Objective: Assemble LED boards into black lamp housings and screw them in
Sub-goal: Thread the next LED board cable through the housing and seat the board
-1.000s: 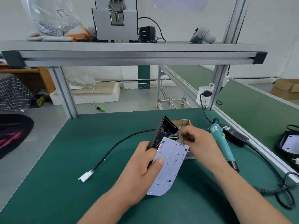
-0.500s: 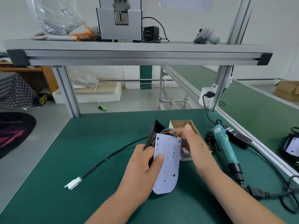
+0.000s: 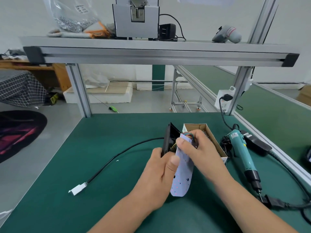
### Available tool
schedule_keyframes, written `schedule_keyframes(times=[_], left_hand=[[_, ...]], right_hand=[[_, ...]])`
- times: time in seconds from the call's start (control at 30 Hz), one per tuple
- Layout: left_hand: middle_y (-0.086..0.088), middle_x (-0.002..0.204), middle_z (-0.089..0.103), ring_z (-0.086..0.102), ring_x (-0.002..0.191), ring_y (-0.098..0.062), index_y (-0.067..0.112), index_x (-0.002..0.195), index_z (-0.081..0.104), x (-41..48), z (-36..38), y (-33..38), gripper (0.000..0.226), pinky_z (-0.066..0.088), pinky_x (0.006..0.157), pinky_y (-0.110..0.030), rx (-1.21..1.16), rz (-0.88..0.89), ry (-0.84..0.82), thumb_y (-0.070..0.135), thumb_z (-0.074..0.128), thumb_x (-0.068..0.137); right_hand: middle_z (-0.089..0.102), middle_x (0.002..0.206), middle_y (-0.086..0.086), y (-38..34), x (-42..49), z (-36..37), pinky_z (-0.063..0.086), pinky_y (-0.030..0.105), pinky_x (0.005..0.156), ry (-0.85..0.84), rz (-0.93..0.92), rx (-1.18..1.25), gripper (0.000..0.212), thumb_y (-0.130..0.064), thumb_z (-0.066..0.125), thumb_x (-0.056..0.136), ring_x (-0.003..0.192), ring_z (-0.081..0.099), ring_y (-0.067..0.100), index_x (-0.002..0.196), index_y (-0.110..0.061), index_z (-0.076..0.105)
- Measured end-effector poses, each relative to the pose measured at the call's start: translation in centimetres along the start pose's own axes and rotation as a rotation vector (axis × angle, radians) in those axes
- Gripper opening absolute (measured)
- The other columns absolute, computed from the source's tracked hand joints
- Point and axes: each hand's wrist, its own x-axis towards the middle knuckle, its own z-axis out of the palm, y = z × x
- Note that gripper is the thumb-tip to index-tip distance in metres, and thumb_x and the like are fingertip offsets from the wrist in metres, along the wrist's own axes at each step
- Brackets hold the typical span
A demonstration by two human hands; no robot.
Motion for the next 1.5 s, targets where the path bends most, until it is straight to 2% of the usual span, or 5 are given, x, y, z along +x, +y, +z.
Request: schedule_keyframes(times=[0.5,0.93,1.13,1.3,1.5], left_hand=[[0.053,0.107,0.058,0.058,0.100,0.021,0.045,0.166,0.014,1.2,0.5,-1.3,0.077,0.043,0.084,-0.012,-0.214,-0.220,0.119,0.042,0.051,0.098],[0.024,0.139,0.065,0.058,0.133,-0.001,0.044,0.146,0.051,0.8,-0.7,-0.3,0.046,0.051,0.106,-0.023,-0.398,-0.083,-0.018,0.046,0.060,0.101],[0.007,0.147,0.048,0.036,0.140,-0.022,0.024,0.156,0.042,2.5,-7.1,-3.6,0.063,0.036,0.117,-0.043,0.686,-0.178,0.230,0.043,0.060,0.099],[0.003,0.077,0.062,0.062,0.088,-0.031,0.021,0.085,0.054,2.7,-9.2,-4.4,0.033,0.047,0.074,-0.041,0.749,-0.364,0.195,0.044,0.042,0.107],[0.000,0.057,0.051,0.038,0.049,-0.019,0.014,0.080,0.062,3.2,-9.7,-3.3,0.034,0.035,0.052,-0.030,-0.077,-0.421,0.411,0.040,0.058,0.102]], right_hand=[[0.059,0.070,-0.004,0.8,1.6,-3.0,0.041,0.032,0.065,0.111,0.161,0.099,0.062,-0.066,0.084,0.060,0.061,0.051,0.016,0.082,-0.011,0.064],[0.062,0.078,0.004,1.4,2.2,-3.9,0.042,0.041,0.067,-0.005,0.194,0.132,0.082,-0.073,0.091,0.054,0.068,0.055,0.022,0.088,-0.006,0.058],[0.060,0.076,0.003,1.5,2.1,-4.0,0.041,0.035,0.061,-0.022,0.208,0.162,0.080,-0.082,0.091,0.044,0.065,0.053,0.021,0.076,-0.018,0.055],[0.061,0.077,0.003,1.6,2.2,-4.3,0.045,0.035,0.062,-0.045,0.218,0.251,0.070,-0.078,0.092,0.048,0.064,0.054,0.023,0.075,-0.023,0.057],[0.062,0.079,0.008,1.4,2.2,-4.5,0.042,0.033,0.061,-0.053,0.187,0.316,0.067,-0.074,0.094,0.051,0.065,0.056,0.024,0.075,-0.023,0.058]])
